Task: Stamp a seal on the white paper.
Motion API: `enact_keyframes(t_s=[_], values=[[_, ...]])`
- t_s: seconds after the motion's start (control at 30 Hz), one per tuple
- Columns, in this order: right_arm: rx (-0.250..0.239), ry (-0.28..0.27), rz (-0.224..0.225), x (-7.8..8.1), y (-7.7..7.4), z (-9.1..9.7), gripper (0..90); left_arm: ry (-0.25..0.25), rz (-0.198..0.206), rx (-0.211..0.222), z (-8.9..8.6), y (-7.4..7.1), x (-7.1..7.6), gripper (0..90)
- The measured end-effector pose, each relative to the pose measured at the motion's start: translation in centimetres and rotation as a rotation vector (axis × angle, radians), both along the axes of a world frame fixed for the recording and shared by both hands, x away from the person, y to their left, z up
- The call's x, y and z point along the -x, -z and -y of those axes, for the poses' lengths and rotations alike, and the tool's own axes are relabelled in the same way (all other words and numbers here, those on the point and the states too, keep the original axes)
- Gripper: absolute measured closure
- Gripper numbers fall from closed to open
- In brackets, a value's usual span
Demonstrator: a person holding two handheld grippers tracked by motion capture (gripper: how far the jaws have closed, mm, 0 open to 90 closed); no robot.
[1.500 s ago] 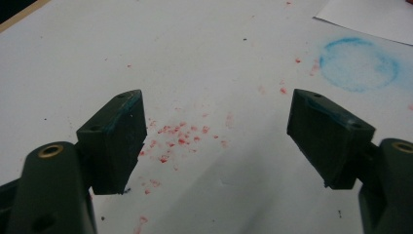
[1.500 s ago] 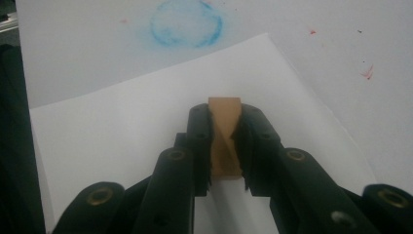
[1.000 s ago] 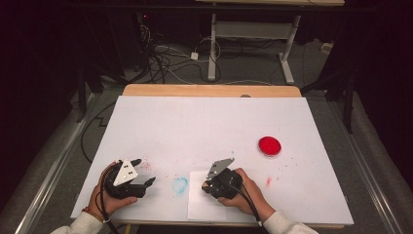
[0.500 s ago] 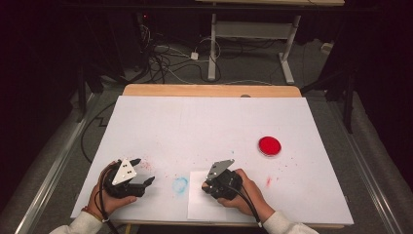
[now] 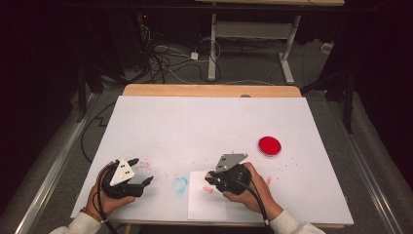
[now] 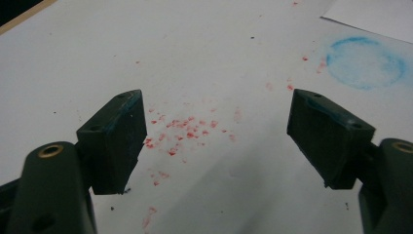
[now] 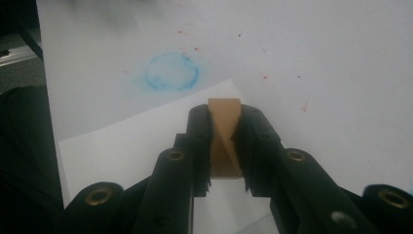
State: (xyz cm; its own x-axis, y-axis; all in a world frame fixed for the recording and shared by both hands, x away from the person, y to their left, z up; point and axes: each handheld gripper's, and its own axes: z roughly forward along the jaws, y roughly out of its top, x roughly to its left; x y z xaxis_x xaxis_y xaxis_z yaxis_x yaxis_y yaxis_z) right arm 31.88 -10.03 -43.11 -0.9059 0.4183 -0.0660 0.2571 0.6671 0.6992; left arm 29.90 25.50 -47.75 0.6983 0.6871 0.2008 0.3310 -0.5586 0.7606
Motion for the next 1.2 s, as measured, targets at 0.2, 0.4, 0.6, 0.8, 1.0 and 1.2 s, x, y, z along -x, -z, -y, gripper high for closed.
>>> enact_keyframes(t_s=[0.2, 0.4, 0.6, 0.8, 1.0, 1.2], values=[[-0.013, 0.027, 0.03, 0.0, -0.9, 1.0, 76.2, 0.008, 0.0, -0.016, 0.3, 0.0, 0.1, 21.5], [-0.017, 0.055, 0.051, 0.0, -1.5, 2.1, 76.3, 0.012, -0.002, -0.022, 0.4, 0.1, 0.1, 21.5], [-0.031, 0.08, 0.064, -0.2, -1.9, 2.8, 76.2, 0.015, 0.002, -0.023, 0.5, 0.0, 0.3, 21.5], [-0.021, 0.118, 0.091, -0.5, -2.3, 3.6, 76.2, 0.019, 0.001, -0.022, 0.6, 0.0, 0.2, 21.5], [-0.023, 0.157, 0.107, -0.9, -2.6, 4.8, 76.3, 0.022, 0.0, -0.025, 0.7, 0.0, 0.1, 21.5], [-0.036, 0.197, 0.115, -1.3, -3.1, 6.1, 76.3, 0.026, 0.001, -0.028, 0.7, 0.0, 0.1, 21.5]])
